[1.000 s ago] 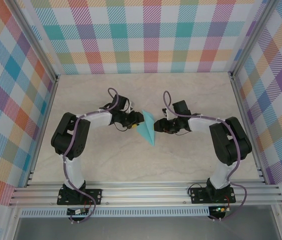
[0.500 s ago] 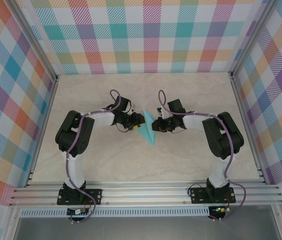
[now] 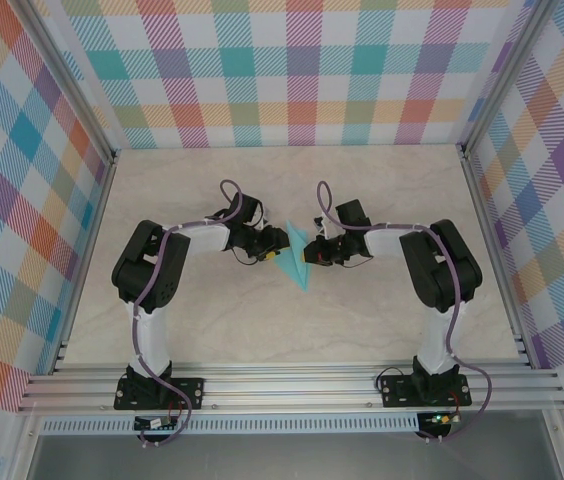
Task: Fold a paper plane with a square sheet of paper (fold left side to right side)
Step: Turn over the paper at the center of the table.
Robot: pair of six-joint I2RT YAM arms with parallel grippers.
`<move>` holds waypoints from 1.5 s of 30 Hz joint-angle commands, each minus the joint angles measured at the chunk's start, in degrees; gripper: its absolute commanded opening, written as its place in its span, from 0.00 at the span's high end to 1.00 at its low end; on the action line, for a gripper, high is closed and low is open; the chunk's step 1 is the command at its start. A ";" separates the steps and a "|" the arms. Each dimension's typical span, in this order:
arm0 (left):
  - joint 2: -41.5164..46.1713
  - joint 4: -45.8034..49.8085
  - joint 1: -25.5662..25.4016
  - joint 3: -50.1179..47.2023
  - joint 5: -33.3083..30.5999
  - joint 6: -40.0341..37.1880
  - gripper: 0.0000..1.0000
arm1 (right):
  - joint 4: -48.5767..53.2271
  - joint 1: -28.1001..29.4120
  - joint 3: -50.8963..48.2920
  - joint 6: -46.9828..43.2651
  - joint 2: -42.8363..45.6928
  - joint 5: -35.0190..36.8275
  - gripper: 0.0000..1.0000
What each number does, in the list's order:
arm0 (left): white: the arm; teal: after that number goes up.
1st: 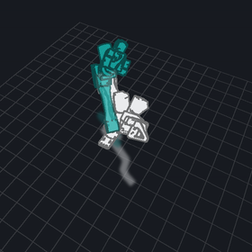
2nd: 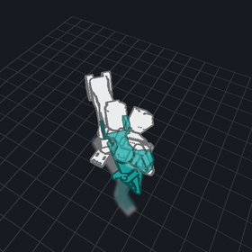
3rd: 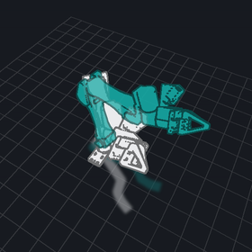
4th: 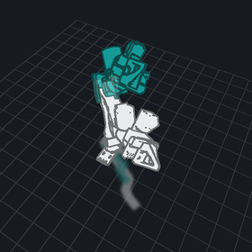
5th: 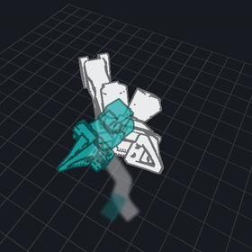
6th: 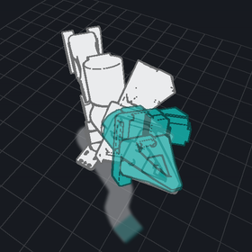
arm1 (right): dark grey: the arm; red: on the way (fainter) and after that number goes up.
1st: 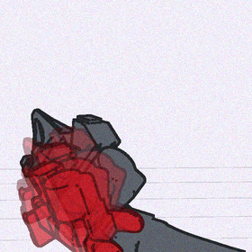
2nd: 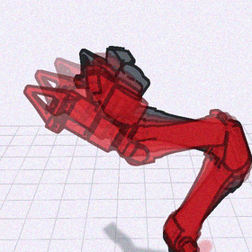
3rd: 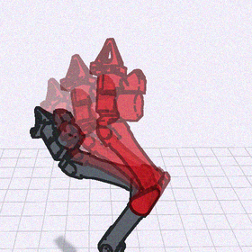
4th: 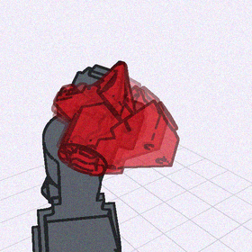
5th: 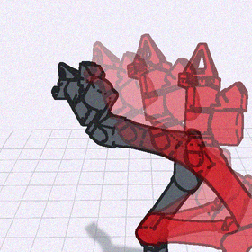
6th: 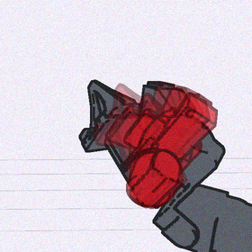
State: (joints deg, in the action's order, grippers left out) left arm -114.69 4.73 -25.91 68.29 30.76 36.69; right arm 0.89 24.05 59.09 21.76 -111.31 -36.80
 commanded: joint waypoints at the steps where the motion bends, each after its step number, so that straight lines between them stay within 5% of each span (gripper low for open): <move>1: -1.27 2.71 -0.46 0.94 -1.68 -0.03 0.59 | -0.04 -0.61 1.33 -1.62 -0.84 -2.23 1.00; 20: -1.55 3.49 -0.46 1.14 -1.98 -0.11 0.59 | 3.65 -2.78 2.18 -4.16 1.82 -2.41 0.76; 32: 10.29 5.15 2.30 -2.01 -3.51 -1.86 0.51 | 1.38 -2.88 1.33 -2.34 2.13 -6.17 0.73; 37: 13.16 6.43 3.14 -2.68 -4.40 -2.41 0.46 | 1.71 -2.18 2.77 -2.44 0.68 -6.88 0.76; 41: 14.00 5.23 3.32 -3.31 -3.58 -1.73 0.45 | 1.73 -2.17 2.62 -2.42 1.41 -6.60 1.00; 45: 17.74 2.22 3.50 -4.84 -3.42 -0.81 0.43 | 1.26 -2.59 1.56 -2.17 5.85 -6.31 1.00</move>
State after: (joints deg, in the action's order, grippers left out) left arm -101.19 8.60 -22.65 64.84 27.31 35.40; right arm 3.46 21.47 60.49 20.08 -109.19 -41.65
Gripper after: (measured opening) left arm 0.563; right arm 0.026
